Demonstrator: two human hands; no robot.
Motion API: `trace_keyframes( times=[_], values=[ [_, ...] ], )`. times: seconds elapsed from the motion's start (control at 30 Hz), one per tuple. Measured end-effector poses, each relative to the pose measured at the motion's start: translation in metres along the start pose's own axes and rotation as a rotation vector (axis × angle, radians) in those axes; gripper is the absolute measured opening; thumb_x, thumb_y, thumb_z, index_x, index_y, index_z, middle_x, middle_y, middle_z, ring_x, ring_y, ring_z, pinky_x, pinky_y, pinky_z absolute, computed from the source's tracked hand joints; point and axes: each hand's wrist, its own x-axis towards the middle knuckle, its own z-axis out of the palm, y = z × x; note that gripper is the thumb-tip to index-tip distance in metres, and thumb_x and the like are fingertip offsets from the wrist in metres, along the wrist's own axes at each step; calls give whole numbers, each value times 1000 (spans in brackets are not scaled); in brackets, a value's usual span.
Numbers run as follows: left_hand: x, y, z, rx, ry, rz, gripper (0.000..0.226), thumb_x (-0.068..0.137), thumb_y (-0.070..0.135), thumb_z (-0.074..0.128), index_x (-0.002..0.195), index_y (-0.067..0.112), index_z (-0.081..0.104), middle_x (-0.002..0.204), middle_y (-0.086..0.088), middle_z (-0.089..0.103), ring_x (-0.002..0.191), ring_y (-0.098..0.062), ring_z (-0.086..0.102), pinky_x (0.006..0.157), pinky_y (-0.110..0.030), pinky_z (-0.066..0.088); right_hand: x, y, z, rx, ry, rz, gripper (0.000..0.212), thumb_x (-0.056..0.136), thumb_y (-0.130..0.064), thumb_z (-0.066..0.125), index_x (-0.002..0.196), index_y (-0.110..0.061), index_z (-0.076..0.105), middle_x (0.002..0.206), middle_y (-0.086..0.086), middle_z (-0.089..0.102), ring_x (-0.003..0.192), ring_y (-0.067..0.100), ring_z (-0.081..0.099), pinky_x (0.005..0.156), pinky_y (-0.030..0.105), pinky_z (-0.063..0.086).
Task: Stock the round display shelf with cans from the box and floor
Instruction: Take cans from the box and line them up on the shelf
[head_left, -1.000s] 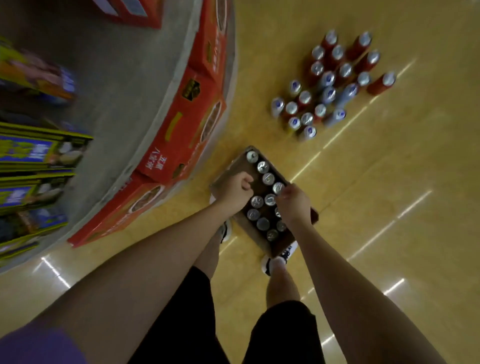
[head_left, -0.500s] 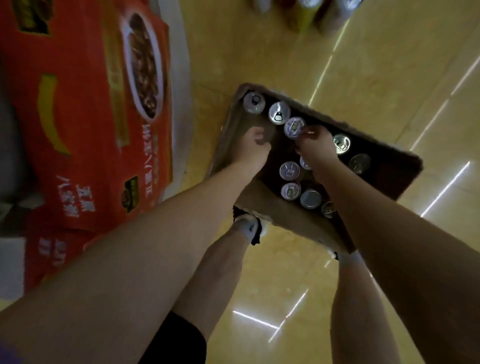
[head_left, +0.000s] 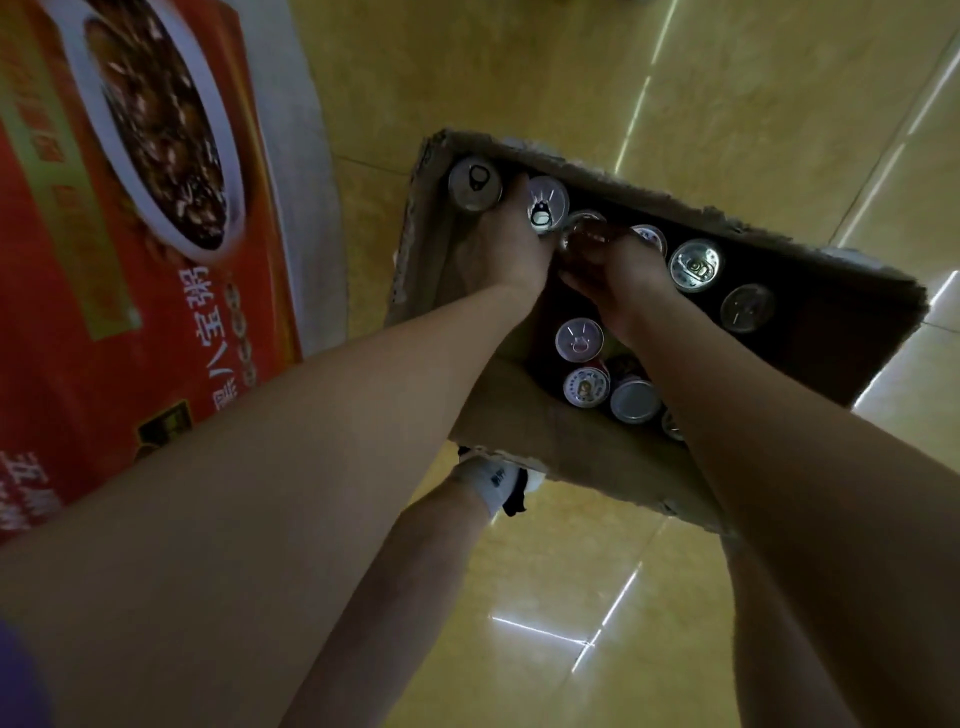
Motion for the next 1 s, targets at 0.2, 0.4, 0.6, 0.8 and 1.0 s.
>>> trace_keyframes(
  times=[0.2, 0.4, 0.6, 0.8, 1.0],
  values=[
    [-31, -16, -22, 16, 25, -62, 46, 79, 35, 76, 119, 25, 55, 109, -2, 69, 100, -27, 65, 69, -32, 47, -34, 4, -12, -214, -4, -46, 30, 95, 1, 43, 113, -10, 64, 113, 12, 68, 101, 23, 67, 85, 36, 58],
    [-100, -31, -72, -3, -6, -48, 42, 74, 42, 80, 105, 25, 58, 98, 0, 71, 90, -25, 65, 64, -31, 45, -99, 5, 3, -572, -84, -96, 34, 95, -1, 50, 127, -10, 58, 118, 5, 65, 100, 22, 62, 67, 28, 53],
    [-171, -6, -164, -65, -33, -10, 39, 79, 46, 76, 109, 27, 59, 103, 2, 66, 90, -25, 63, 69, -41, 55, -209, -38, 32, -720, -144, -199, 31, 91, -4, 54, 120, -13, 63, 113, 9, 68, 97, 27, 65, 68, 34, 54],
    [-270, 60, -303, -158, 86, 86, 43, 72, 38, 84, 102, 15, 65, 115, -6, 48, 98, -29, 56, 80, -45, 51, -354, -99, 54, -843, -248, -420, 27, 83, -6, 58, 88, -32, 61, 97, 6, 69, 100, 38, 66, 88, 51, 53],
    [-362, 121, -421, -192, 214, 206, 46, 60, 35, 90, 72, 10, 52, 97, -4, 37, 93, -29, 53, 66, -31, 38, -505, -156, 63, -1066, -331, -707, 43, 63, -8, 77, 99, -26, 62, 93, -3, 68, 91, 23, 66, 84, 39, 52]
  ],
)
